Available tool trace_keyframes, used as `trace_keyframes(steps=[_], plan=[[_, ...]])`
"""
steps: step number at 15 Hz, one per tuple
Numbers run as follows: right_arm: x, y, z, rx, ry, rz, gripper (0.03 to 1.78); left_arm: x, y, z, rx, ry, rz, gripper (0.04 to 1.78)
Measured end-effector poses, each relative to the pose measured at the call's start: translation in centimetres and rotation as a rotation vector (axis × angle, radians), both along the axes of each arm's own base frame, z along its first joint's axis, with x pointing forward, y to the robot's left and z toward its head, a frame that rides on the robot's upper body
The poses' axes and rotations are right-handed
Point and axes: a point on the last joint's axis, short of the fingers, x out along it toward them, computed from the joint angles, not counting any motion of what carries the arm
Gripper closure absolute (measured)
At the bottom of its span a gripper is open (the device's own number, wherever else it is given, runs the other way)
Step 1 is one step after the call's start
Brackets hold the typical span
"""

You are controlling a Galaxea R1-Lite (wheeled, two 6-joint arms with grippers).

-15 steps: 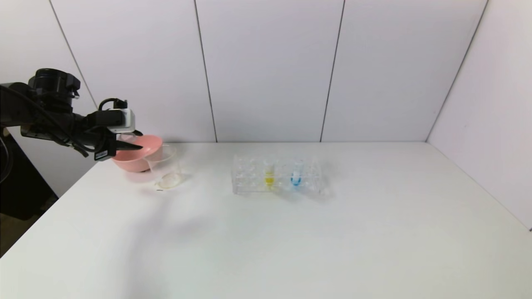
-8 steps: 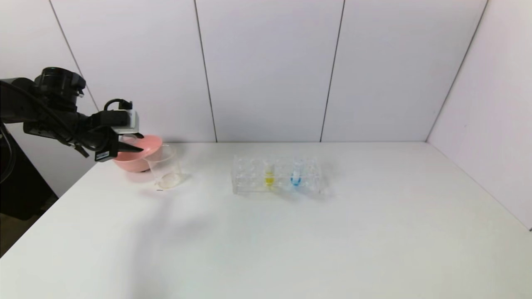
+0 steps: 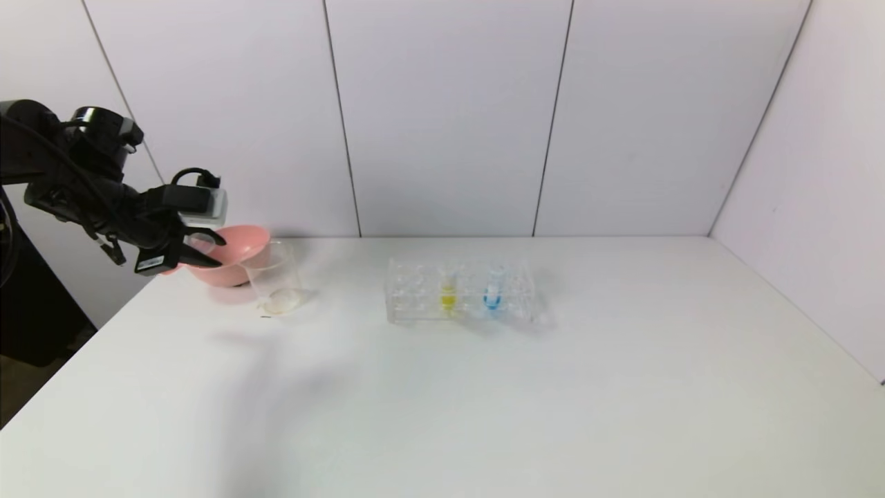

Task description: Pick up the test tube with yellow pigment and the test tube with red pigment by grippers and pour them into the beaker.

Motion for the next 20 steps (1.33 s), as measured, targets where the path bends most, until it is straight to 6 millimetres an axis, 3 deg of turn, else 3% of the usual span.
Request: trace_keyframes(steps=[20], plan=[[0.00,0.00,0.00,0.000,0.000,0.000,0.11,0.59,-0.95,0.65,0.147,0.026,0.013,1.30]])
